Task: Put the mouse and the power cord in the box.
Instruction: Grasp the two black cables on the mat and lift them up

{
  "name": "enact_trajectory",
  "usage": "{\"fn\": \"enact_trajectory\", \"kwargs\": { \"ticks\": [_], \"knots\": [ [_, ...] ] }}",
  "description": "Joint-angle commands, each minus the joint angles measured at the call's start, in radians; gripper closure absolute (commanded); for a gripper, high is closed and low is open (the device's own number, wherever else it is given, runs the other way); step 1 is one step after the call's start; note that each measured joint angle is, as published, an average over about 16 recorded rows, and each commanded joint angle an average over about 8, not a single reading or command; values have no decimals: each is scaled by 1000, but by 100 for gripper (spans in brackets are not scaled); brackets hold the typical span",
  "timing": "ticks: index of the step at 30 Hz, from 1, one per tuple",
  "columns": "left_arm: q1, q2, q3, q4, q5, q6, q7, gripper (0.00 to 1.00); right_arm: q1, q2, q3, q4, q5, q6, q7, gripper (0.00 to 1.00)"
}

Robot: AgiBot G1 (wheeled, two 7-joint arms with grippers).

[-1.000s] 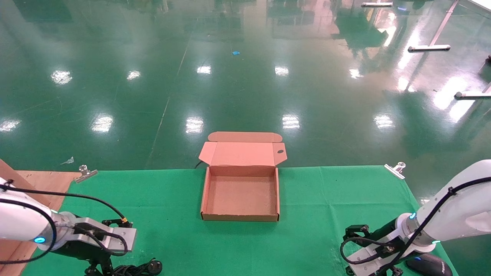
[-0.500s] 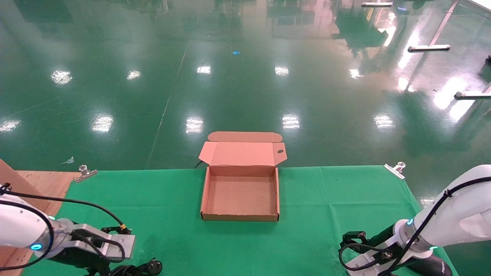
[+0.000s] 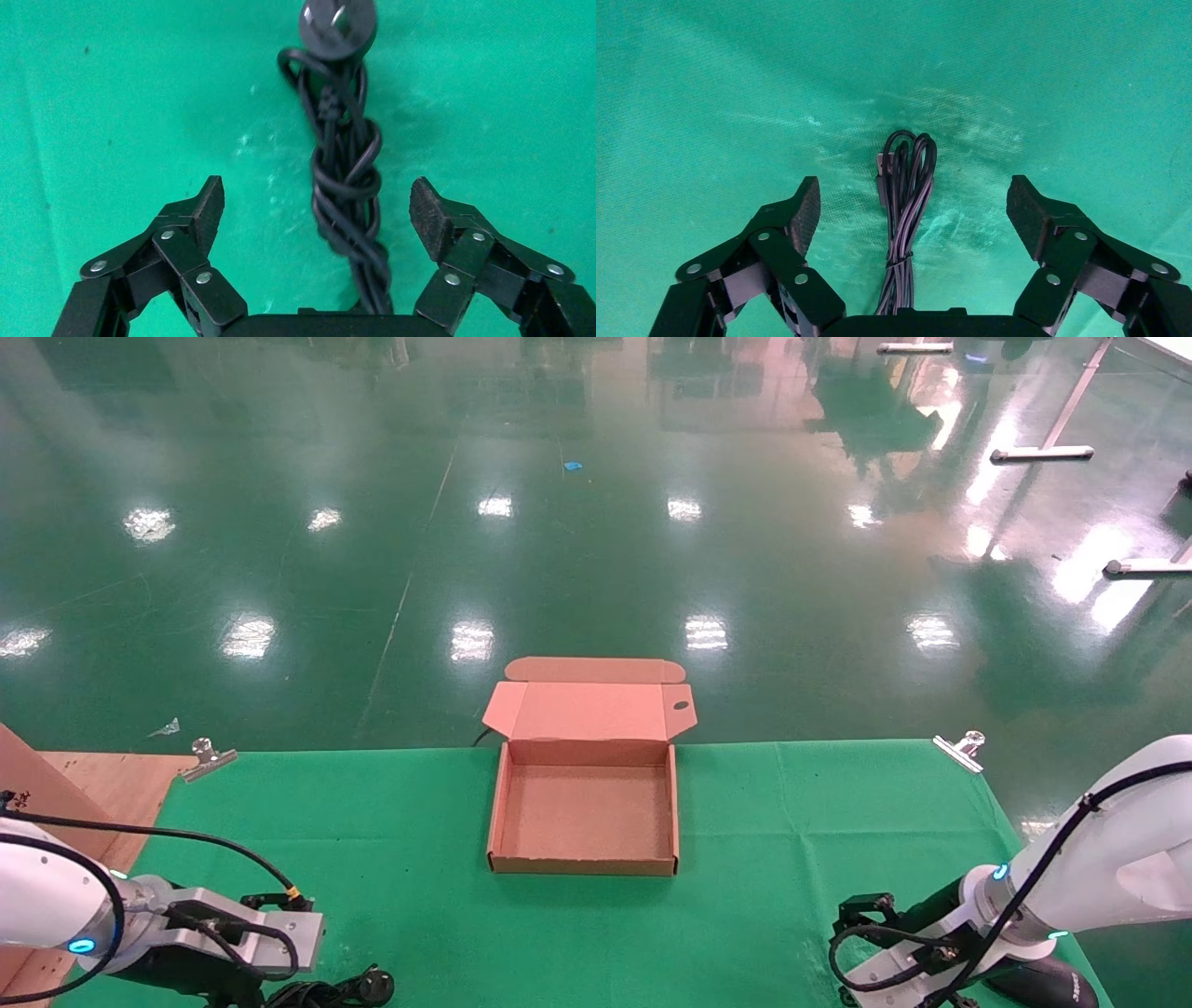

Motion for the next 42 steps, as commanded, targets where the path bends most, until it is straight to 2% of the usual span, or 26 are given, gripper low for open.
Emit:
{"fn": "enact_trajectory", "kwargs": {
  "ticks": [1, 31, 37, 42],
  "knots": [
    [1, -2, -1, 3, -1, -7, 3, 100, 1, -2, 0, -7, 0, 4, -6, 100],
    [19, -6, -7, 21, -9, -2, 34, 100, 3, -24, 1, -53, 1, 26, -24, 100],
    [-16, -16, -9, 15, -12, 35, 39, 100, 45, -14, 8, -45, 12, 8, -28, 100],
    [-83, -21, -8, -2, -12, 92, 48, 100, 121, -8, 23, -25, 33, -32, -36, 100]
  ]
}}
